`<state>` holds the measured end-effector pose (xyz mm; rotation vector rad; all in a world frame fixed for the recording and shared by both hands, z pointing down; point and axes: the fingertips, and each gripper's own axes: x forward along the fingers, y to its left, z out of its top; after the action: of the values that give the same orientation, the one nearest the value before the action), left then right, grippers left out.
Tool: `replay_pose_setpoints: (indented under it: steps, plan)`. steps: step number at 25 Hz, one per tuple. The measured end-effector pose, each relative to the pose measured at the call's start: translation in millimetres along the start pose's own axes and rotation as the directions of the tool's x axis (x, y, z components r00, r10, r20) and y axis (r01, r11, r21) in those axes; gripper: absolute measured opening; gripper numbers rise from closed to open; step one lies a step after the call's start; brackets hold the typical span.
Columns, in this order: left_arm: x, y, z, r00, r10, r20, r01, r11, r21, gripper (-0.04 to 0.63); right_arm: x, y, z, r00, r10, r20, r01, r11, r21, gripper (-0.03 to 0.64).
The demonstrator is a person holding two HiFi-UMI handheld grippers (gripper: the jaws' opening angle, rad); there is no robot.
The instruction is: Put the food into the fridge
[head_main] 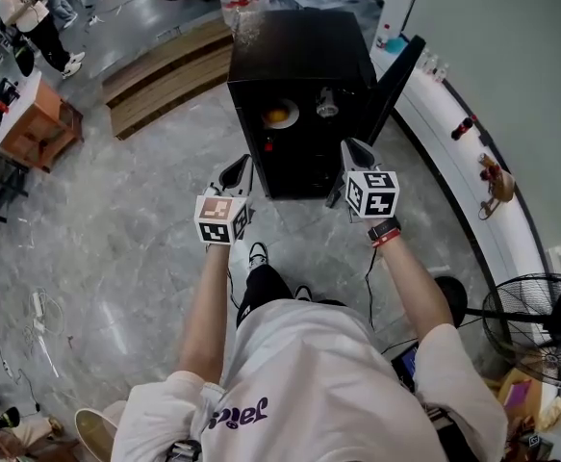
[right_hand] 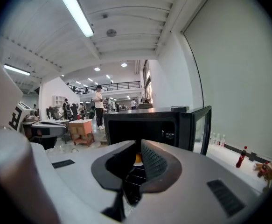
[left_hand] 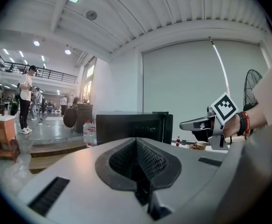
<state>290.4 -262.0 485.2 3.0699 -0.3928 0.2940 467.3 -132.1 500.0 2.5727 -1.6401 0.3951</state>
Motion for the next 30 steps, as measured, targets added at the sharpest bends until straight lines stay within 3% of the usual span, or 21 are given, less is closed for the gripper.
replay_pose_setpoints:
  steps: [6,15,21,30]
  plan:
    - [-18.5,-12.2,5.9,0.999,0.033,0.014,-0.033,0.999,0.032,0.018,-28.6,8.8,-0.1,1.000,-0.001,0.024,0.000,1.000,0.010,0.026]
    - [-41.9,-16.5,17.6,0.996,0.068,0.052,-0.069,0.998,0.010,0.018,-60.4,15.2,10.2,0.996,-0.031,0.078,0.029,0.999,0.034,0.012]
    - [-50.6,-26.9,19.6,0.996,0.063,0.068,-0.064,0.998,0.014,0.018,-70.2,19.5,3.8,0.996,-0.037,0.078,0.031,0.997,0.076,0.008]
    - [-48.7,-25.6,23.8,0.995,0.056,0.086,-0.057,0.998,0.015,0.018,-72.3,22.3,6.1,0.995,-0.052,0.089,0.048,0.997,0.055,0.005]
